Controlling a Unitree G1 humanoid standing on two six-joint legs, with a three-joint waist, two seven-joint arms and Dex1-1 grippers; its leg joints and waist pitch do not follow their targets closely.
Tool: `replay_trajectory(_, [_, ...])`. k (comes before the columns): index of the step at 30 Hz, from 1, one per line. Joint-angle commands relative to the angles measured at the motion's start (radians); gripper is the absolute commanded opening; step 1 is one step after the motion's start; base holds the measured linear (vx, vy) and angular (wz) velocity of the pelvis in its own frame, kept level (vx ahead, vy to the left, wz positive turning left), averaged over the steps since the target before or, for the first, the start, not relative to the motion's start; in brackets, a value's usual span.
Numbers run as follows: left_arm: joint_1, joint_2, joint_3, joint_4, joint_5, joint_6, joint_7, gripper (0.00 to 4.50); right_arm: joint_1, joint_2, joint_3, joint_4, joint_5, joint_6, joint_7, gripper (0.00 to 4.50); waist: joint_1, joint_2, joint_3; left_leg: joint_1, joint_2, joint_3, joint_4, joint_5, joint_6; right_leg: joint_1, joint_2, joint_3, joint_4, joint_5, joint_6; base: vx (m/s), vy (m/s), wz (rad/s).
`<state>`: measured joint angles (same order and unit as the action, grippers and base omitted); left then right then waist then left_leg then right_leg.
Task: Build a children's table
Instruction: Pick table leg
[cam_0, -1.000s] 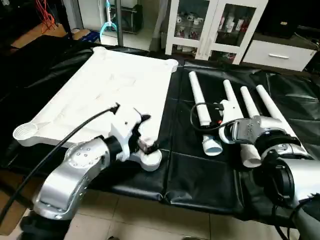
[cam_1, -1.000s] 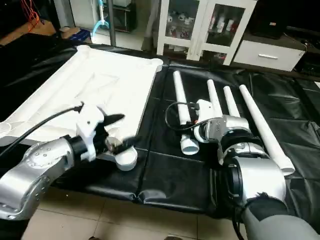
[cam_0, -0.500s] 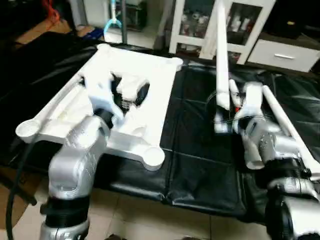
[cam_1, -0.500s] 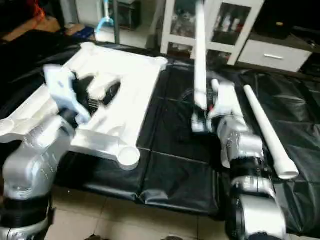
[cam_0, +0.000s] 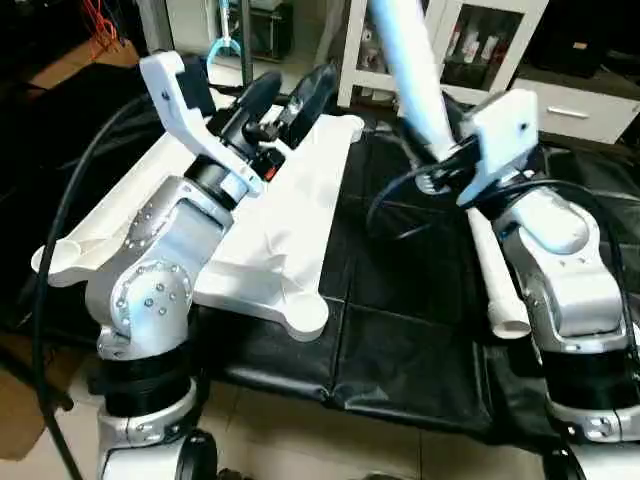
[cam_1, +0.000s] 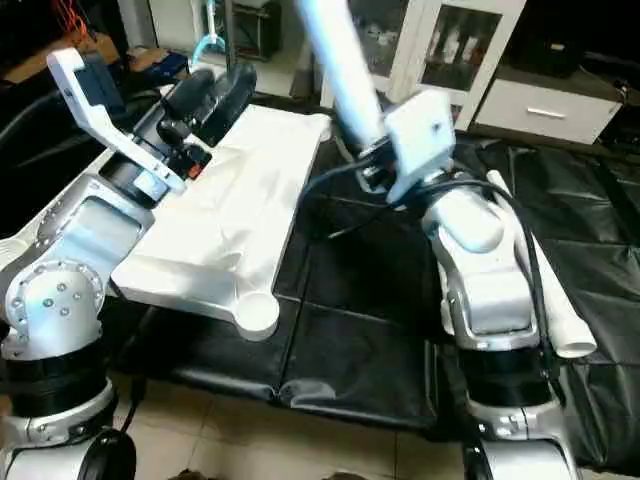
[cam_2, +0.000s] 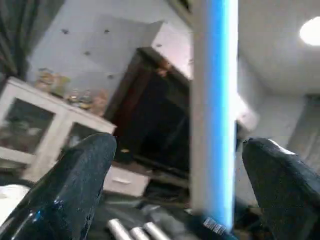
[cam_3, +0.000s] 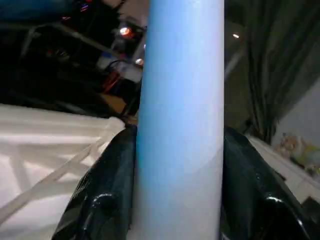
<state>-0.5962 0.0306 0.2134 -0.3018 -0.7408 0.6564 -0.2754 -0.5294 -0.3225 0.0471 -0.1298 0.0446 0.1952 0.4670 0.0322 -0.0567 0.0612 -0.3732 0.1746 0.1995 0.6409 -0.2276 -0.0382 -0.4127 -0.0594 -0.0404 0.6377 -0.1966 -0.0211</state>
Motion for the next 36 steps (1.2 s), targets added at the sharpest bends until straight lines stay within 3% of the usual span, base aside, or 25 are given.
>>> replay_trajectory(1, [-0.024, -0.007, 0.003, -0.024, -0.042, 0.02, 0.011, 4.5, 0.013, -0.017, 0.013, -0.038, -0.018, -0.004, 0.01, 1.91, -0.002, 0.008, -0.067, 0.015, 0.052, -0.026, -0.081, -0.07, -0.002, 0.055, -0.067, 0.052, -0.068, -0.056, -0.186, 0.0, 0.0, 0.0])
replay_trajectory(7, [-0.043, -0.011, 0.018, -0.002, -0.013, -0.002, 0.039, 4.5, 0.027, -0.043, 0.052, -0.069, -0.06, 0.001, 0.031, 1.91, -0.006, 0.004, -0.064, 0.015, 0.054, -0.027, -0.08, -0.082, 0.001, 0.054, -0.067, 0.053, -0.072, -0.093, -0.167, 0.0, 0.0, 0.0])
replay_trajectory(9, [-0.047, -0.02, 0.041, -0.01, -0.08, 0.019, 0.045, 4.5, 0.032, -0.055, 0.073, -0.075, -0.083, -0.012, 0.038, 1.91, -0.005, 0.002, -0.065, 0.014, 0.053, -0.026, -0.079, -0.071, 0.0, 0.055, -0.067, 0.053, -0.07, -0.079, -0.17, 0.0, 0.0, 0.0])
replay_trajectory(14, [-0.053, -0.012, 0.05, 0.015, -0.07, 0.014, 0.095, 4.5, 0.031, -0.072, 0.099, -0.087, -0.089, -0.026, 0.054, 1.91, -0.004, 0.002, -0.067, 0.015, 0.054, -0.026, -0.077, -0.054, 0.013, 0.056, -0.066, 0.053, -0.066, -0.049, -0.179, 0.0, 0.0, 0.0])
replay_trajectory(20, [-0.074, -0.024, 0.084, 0.016, -0.141, 0.017, 0.106, 4.5, 0.037, -0.108, 0.14, -0.084, -0.129, -0.043, 0.09, 1.91, -0.003, 0.003, -0.067, 0.015, 0.053, -0.026, -0.076, -0.05, 0.013, 0.057, -0.068, 0.053, -0.064, -0.041, -0.19, 0.0, 0.0, 0.0])
replay_trajectory(36, [-0.082, -0.031, 0.127, 0.042, -0.226, 0.011, 0.177, 3.23, 0.048, -0.129, 0.161, -0.09, -0.17, -0.075, 0.089, 1.91, -0.002, 0.007, -0.069, 0.017, 0.054, -0.026, -0.073, -0.038, 0.019, 0.061, -0.067, 0.052, -0.06, 0.0, -0.208, 0.0, 0.0, 0.0])
